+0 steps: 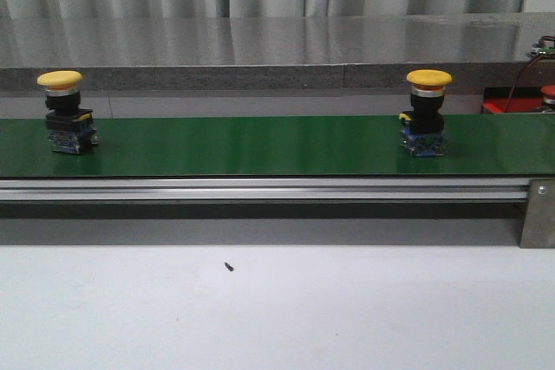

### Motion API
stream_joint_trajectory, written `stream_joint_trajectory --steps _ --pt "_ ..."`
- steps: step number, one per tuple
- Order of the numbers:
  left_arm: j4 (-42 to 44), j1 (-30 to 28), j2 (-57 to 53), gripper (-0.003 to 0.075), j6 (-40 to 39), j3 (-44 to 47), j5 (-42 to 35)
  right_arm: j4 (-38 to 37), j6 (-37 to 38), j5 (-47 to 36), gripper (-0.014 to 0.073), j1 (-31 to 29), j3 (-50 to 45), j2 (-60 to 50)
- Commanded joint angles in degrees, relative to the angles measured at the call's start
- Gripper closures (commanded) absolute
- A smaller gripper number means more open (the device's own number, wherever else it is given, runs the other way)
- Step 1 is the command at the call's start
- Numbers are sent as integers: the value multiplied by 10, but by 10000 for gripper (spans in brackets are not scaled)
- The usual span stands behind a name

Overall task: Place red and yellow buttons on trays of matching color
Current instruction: 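Grasp the first yellow button at the belt's far end with the right gripper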

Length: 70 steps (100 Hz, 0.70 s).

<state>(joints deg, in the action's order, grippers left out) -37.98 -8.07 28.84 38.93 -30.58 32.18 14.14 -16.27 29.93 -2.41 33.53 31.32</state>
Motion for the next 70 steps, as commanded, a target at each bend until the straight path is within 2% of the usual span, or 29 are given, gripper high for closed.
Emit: stream_joint_trajectory --steps 1,8,13,18,25,32,70 --pt "-20 6 1 740 0 -15 -38 10 -5 -29 661 -1 14 0" --pt "-20 14 1 740 0 -15 -40 10 -5 -3 559 -1 19 3" --pt "-20 21 1 740 0 -15 -42 10 -5 23 441 -1 26 9" --pt "-20 24 1 740 0 -15 -42 10 -5 42 275 -1 34 19" --pt "-20 26 2 740 0 -15 -43 10 -5 56 85 -1 47 38" --pt "-20 26 2 740 0 -15 -46 11 -5 61 -22 -1 62 63" --pt "-20 26 2 740 0 -15 -46 12 -5 93 -10 -1 183 295"
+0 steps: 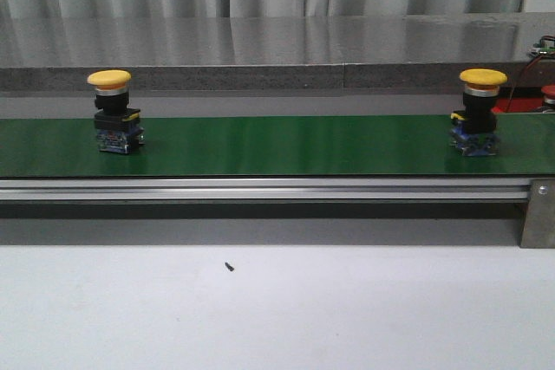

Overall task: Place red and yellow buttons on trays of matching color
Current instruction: 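Grasp the first yellow button at the belt's far end with the right gripper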

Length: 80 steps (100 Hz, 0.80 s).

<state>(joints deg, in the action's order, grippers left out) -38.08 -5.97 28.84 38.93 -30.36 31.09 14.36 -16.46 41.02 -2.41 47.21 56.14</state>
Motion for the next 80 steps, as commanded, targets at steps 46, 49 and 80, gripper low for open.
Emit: stream_joint_trajectory --steps 46,49,80 --pt "-19 5 2 740 0 -17 -37 10 -15 16 -10 20 188 262" --pt "-19 5 2 740 0 -17 -37 10 -15 15 -10 21 193 271" --pt "-19 5 2 740 0 -17 -38 -24 -16 18 49 21 262 365"
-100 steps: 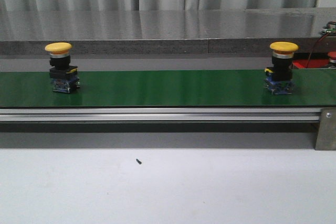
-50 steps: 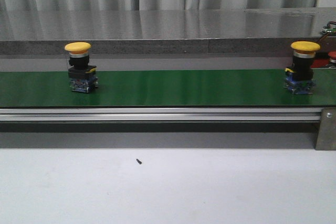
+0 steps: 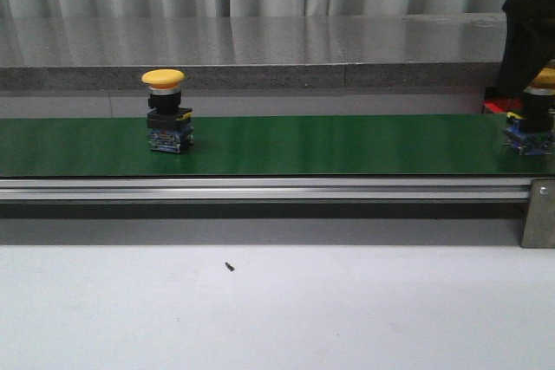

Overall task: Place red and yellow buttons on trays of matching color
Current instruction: 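Grasp the first yellow button at the belt's far end with the right gripper, then carry the yellow button onto the yellow tray and open the right gripper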

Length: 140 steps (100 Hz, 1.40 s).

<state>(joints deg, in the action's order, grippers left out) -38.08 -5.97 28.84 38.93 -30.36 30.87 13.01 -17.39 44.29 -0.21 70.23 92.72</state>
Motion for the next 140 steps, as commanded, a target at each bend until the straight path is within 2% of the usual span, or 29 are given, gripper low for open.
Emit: stream_joint_trajectory --steps 1,20,28,54,78,100,140 --pt "-19 5 2 740 0 -17 -35 -12 -7 -15 63 -1 35 3" --pt "-19 5 2 740 0 -17 -35 -16 -7 23 303 -1 53 29" --pt "-19 5 2 740 0 -17 -35 -16 -7 46 347 -2 59 29" --pt "-19 5 2 740 0 -17 -37 -20 2 112 349 -34 72 -5" --pt "-19 5 2 740 0 -17 -37 -20 2 126 349 -143 43 -36" --pt "-19 5 2 740 0 -17 -37 -13 2 56 349 -224 -14 -35" --pt "-19 5 2 740 0 -17 -38 35 -9 -38 349 -217 -39 31"
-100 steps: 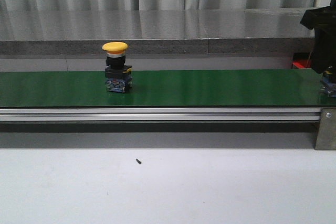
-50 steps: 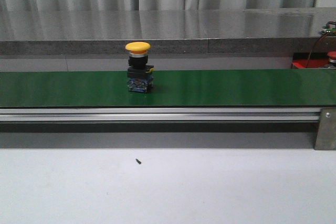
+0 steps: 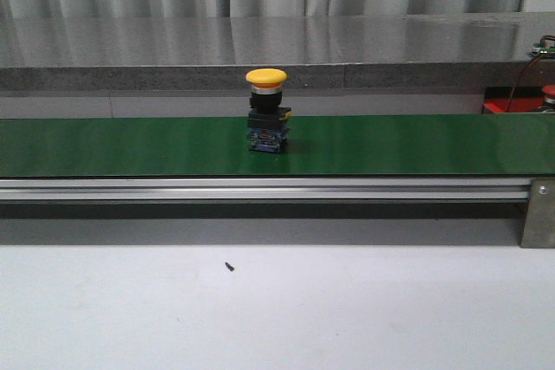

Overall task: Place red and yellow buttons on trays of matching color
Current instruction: 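Carry the yellow button onto the yellow tray and open the right gripper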

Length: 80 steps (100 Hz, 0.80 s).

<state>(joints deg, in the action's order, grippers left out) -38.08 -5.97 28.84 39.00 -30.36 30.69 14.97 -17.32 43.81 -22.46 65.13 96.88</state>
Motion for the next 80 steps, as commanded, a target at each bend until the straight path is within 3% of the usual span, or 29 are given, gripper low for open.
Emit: stream_joint_trajectory --steps 1,39,46,65,80 --pt "-19 5 2 740 0 -17 -36 15 -11 -36 349 6 12 -9" --pt "-19 5 2 740 0 -17 -37 14 -15 -71 338 14 12 28" --pt "-19 5 2 740 0 -17 -37 14 -15 -64 293 14 13 28" --pt "-19 5 2 740 0 -17 -38 14 -15 -49 62 14 14 17" --pt "-19 5 2 740 0 -17 -40 14 -15 -48 45 14 15 -19"
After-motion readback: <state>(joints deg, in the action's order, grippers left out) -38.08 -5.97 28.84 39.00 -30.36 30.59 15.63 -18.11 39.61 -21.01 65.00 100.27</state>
